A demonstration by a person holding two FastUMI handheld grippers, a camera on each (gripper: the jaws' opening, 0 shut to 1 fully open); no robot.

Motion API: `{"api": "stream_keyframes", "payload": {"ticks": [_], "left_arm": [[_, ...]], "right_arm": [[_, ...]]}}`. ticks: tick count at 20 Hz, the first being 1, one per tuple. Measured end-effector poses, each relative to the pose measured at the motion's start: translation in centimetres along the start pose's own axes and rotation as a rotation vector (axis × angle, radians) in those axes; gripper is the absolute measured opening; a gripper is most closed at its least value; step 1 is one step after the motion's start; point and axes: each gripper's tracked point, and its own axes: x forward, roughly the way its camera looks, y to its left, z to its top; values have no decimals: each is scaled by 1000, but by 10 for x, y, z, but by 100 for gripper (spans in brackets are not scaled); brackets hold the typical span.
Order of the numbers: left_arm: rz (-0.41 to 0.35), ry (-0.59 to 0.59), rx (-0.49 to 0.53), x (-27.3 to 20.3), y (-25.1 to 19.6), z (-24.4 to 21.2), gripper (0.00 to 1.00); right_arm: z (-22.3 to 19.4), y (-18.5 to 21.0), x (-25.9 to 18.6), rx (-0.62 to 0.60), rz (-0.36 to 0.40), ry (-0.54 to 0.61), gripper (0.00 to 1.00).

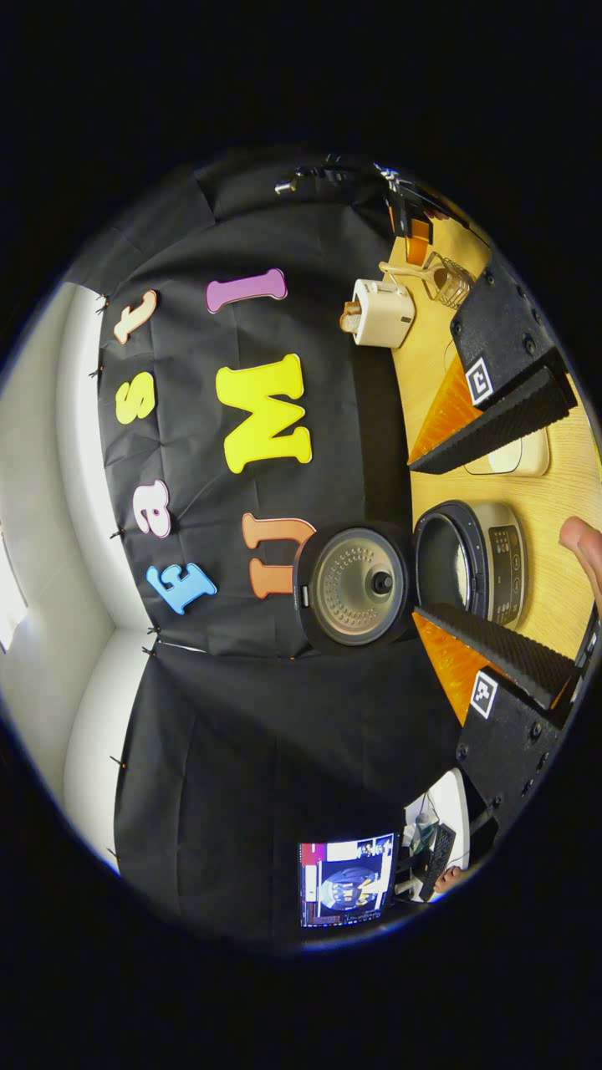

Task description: Close the left gripper, press the button to open the rice cooker; take a wooden spoon from the chopstick holder with the right hand, scoop a spoonful of rice and pour it into the rice cooker, then put the wooden spoon back into the chopstick holder.

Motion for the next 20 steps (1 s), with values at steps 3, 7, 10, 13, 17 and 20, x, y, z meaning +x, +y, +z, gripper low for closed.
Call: {"api": "stream_keyframes", "payload": {"ticks": [3, 7, 10, 13, 17, 20], "left_arm": [[-3, 5, 15, 3, -1, -2, 99], [-18, 32, 27, 6, -8, -12, 99], [3, 23, 18, 7, 1, -10, 99], [1, 32, -7, 8, 4, -12, 99], [-10, 35, 5, 13, 4, -15, 99], [-16, 28, -4, 12, 2, -14, 99]], "right_arm": [[1, -6, 19, 20, 2, 30, 96], [3, -6, 71, 33, 23, 124, 96], [4, -6, 105, 51, 24, 191, 93], [2, -7, 124, 63, 10, 241, 81], [5, -6, 130, 22, -11, 238, 67], [-5, -7, 138, 23, -23, 284, 36]]}}
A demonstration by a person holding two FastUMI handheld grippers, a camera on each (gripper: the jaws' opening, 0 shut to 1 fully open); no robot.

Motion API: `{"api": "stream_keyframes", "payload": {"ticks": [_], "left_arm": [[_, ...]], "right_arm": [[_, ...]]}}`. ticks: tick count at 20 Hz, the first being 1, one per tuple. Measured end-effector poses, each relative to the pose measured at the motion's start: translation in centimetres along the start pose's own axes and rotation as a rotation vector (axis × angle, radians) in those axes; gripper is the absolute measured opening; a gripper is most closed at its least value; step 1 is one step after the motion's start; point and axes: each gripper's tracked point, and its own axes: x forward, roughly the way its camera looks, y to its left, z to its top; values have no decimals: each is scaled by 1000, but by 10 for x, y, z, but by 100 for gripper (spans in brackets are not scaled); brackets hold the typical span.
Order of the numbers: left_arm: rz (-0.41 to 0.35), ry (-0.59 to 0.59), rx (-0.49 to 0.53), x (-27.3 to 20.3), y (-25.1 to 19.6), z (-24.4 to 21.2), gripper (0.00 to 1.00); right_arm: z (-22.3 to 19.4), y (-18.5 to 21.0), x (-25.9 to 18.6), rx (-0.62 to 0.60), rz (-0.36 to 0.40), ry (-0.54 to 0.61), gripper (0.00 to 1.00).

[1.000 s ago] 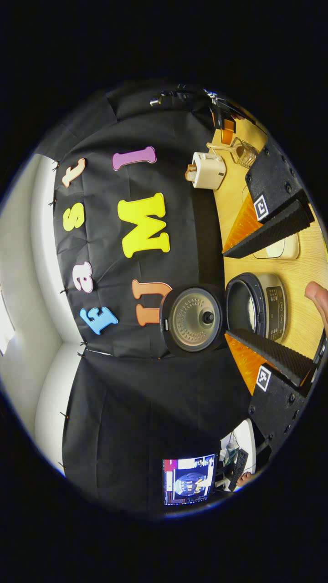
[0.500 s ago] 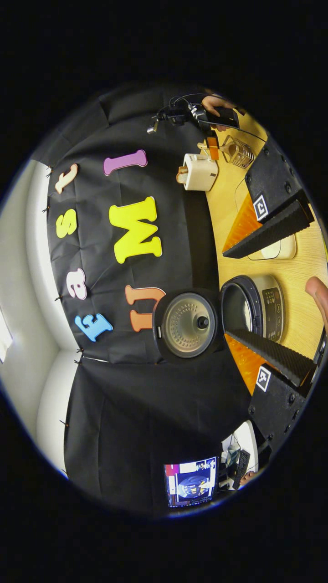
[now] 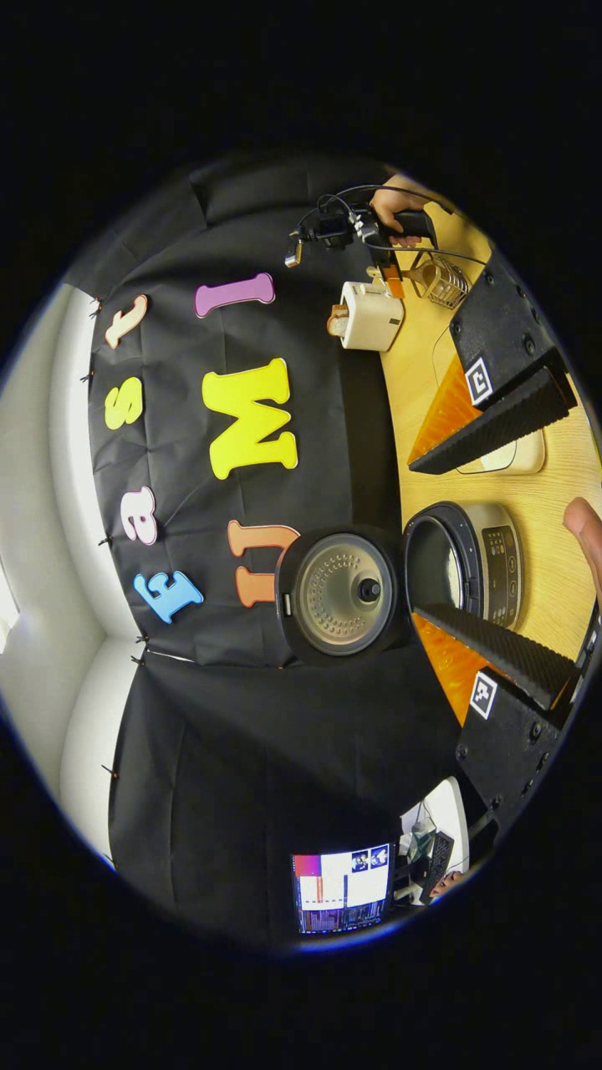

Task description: Close the left gripper, press the button to open the rice cooker; take a wooden spoon from the chopstick holder with the right hand, scoop a spoonful of rice and pour it into the rice cooker, then put the wooden spoon back into the chopstick holder.

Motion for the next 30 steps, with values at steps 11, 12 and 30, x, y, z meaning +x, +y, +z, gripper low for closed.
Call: {"api": "stream_keyframes", "payload": {"ticks": [11, 12, 30], "left_arm": [[-4, -5, 30, 1, 1, -1, 99], [-4, -2, 28, 1, 0, -1, 99], [-9, 12, -2, 2, 17, -6, 99]], "right_arm": [[14, 32, -38, -142, 49, -71, 7], [20, 34, -47, -162, 33, -102, 7], [52, 224, -165, -450, 160, -328, 6]]}}
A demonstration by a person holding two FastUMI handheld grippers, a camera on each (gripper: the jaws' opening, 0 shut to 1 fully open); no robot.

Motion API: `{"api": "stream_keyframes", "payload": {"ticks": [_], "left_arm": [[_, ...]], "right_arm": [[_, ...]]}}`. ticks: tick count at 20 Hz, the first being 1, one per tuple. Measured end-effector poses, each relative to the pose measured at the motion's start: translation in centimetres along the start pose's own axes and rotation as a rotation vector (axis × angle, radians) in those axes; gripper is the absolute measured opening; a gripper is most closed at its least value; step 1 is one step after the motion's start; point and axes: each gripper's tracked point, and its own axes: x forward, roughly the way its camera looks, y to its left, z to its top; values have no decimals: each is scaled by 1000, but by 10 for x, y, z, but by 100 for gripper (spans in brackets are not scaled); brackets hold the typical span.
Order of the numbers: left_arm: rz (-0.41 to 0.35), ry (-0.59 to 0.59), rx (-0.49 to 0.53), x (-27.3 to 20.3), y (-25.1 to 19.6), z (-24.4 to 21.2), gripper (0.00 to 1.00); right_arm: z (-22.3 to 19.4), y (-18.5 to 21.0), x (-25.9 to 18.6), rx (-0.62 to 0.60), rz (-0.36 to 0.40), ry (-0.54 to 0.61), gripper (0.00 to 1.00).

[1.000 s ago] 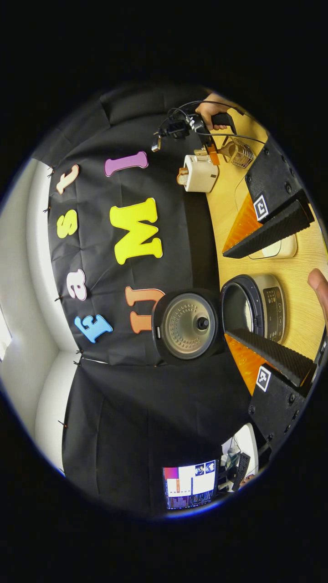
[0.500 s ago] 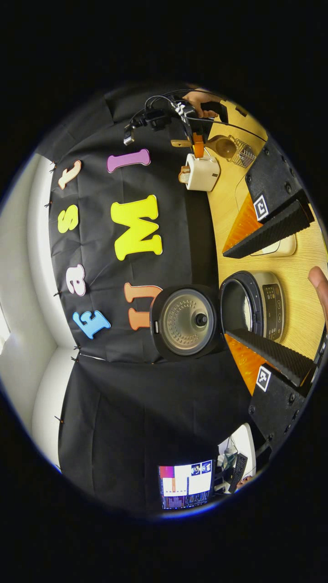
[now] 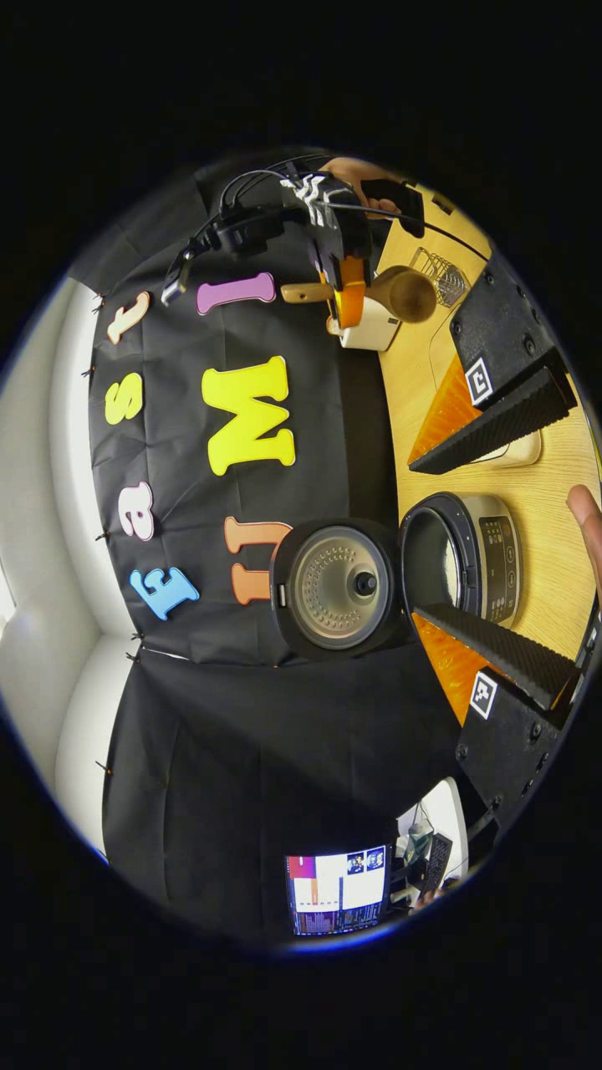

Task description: Close the left gripper, press the button to open the rice cooker; take a wooden spoon from the chopstick holder with the right hand, scoop a spoonful of rice and pour it into the rice cooker, then put the wooden spoon back into the chopstick holder.

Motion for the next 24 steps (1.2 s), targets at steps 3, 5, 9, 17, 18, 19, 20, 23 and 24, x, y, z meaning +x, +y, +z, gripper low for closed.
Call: {"api": "stream_keyframes", "payload": {"ticks": [3, 5, 9, 17, 18, 19, 20, 23, 24], "left_arm": [[3, 2, 7, 0, 1, -1, 99], [1, 11, 11, 1, 2, -5, 99], [-12, 9, 12, 3, 1, -4, 99], [-24, 14, -9, 6, 4, -7, 99], [-23, 17, -11, 6, 5, -8, 99], [-21, 18, -12, 6, 6, -9, 99], [-18, 20, -10, 7, 8, -10, 99], [-14, 24, -10, 8, 11, -11, 99], [-12, 23, -13, 8, 13, -11, 99]], "right_arm": [[-6, 30, 13, 17, 23, 20, 6], [-21, 41, 28, 56, 14, 55, 6], [-60, 59, 57, 62, 5, 165, 6], [-74, 40, 84, 24, -130, 180, 6], [-72, 35, 85, 13, -162, 175, 6], [-73, 33, 86, -1, -184, 174, 6], [-75, 32, 88, -11, -193, 176, 6], [-80, 35, 90, -22, -205, 205, 6], [-81, 37, 87, -23, -206, 218, 6]]}}
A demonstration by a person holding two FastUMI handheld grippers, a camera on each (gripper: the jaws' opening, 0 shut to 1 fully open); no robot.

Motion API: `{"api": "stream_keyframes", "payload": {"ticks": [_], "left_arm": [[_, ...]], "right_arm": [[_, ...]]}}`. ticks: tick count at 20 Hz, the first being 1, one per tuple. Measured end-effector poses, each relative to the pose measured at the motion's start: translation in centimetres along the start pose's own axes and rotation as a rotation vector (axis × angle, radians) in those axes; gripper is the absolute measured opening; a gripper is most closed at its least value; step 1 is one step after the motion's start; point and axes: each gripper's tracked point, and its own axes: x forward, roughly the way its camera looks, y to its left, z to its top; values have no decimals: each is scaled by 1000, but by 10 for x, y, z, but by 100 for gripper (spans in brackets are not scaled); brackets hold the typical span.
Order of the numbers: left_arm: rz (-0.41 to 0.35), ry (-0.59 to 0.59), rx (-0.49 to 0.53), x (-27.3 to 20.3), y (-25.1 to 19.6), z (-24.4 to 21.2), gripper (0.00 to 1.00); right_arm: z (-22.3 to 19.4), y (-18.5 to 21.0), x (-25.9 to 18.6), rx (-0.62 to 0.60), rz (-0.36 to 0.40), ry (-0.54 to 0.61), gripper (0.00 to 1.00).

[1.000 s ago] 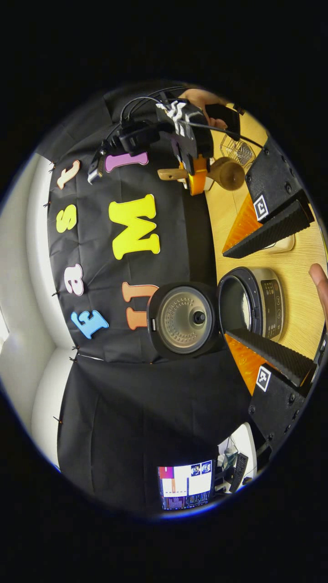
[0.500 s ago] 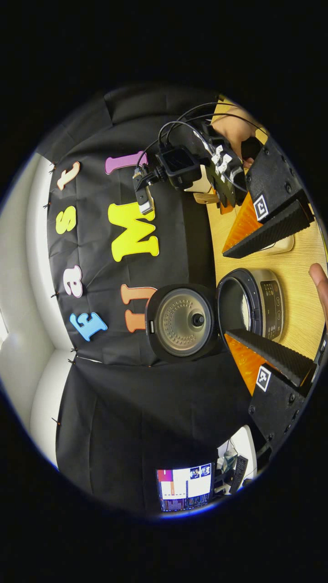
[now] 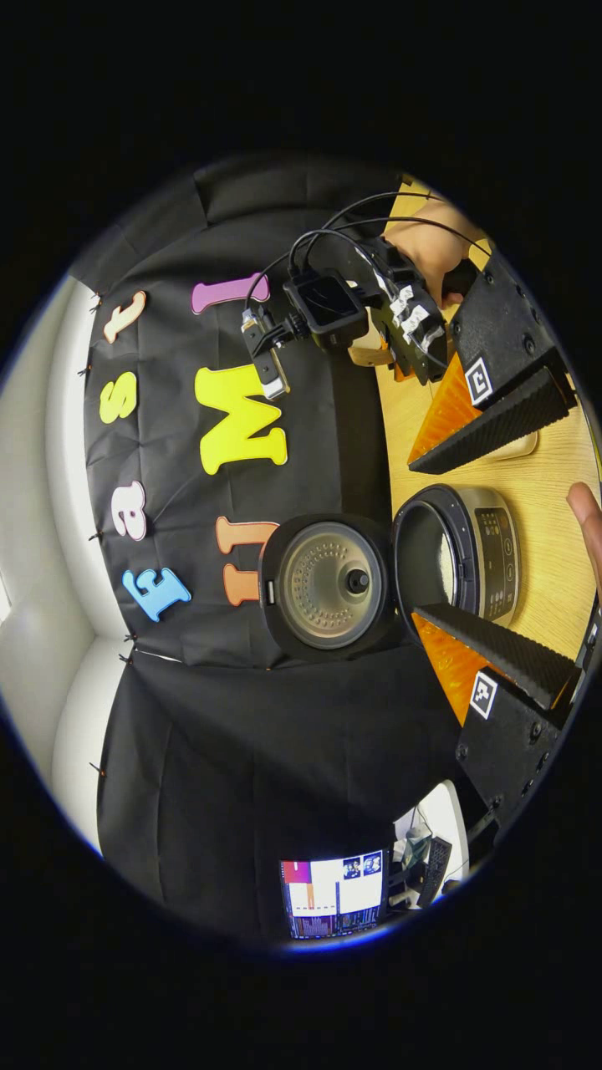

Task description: Close the left gripper, press the button to open the rice cooker; take a wooden spoon from the chopstick holder with the right hand, scoop a spoonful of rice and pour it into the rice cooker, then put the wooden spoon back into the chopstick holder.

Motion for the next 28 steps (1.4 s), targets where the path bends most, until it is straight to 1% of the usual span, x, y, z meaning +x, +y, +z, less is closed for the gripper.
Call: {"api": "stream_keyframes", "payload": {"ticks": [3, 5, 6, 7, 8, 9, 11, 13, 15, 17, 19, 20, 21, 22, 25, 27, 28], "left_arm": [[5, 9, -18, 0, 7, -2, 99], [6, 15, -28, 1, 10, -4, 99], [7, 17, -30, 1, 11, -5, 99], [8, 17, -31, 1, 12, -4, 99], [7, 16, -32, 1, 11, -3, 99], [4, 14, -33, 1, 11, -3, 99], [-4, 10, -35, 2, 10, -3, 99], [-17, 9, -43, 1, 6, -2, 99], [-17, 7, -48, 0, 7, -1, 99], [-18, 7, -43, 0, 6, -2, 99], [-37, -6, -49, 0, 1, 1, 99], [-49, -10, -56, 1, -1, 2, 99], [-56, -11, -61, 0, -2, 2, 96], [-57, -8, -65, 1, -1, 0, 99], [-50, 7, -72, 3, 2, -4, 99], [-51, 16, -79, 5, 2, -7, 99], [-55, 16, -81, 6, 2, -7, 99]], "right_arm": [[-11, 5, -4, 3, 7, 54, 6], [-23, 2, -6, -16, -20, 86, 6], [-32, 3, -6, -21, -17, 109, 6], [-42, 8, -8, -23, -2, 143, 6], [-47, 11, -10, -22, 14, 151, 6], [-48, 10, -15, -30, 18, 146, 7], [-52, 14, -30, -38, 28, 137, 6], [-63, 30, -47, -46, 62, 149, 6], [-76, 53, -63, -74, 119, 183, 6], [-74, 61, -70, -74, 119, 167, 7], [-71, 71, -74, 3, 147, 154, 8], [-70, 70, -74, 62, 153, 154, 8], [-70, 69, -74, 136, 150, 152, 8], [-70, 62, -73, 209, 134, 154, 7], [-74, 45, -71, 429, 90, 176, 7], [-76, 46, -73, 506, 81, 206, 7], [-75, 46, -74, 526, 75, 213, 7]]}}
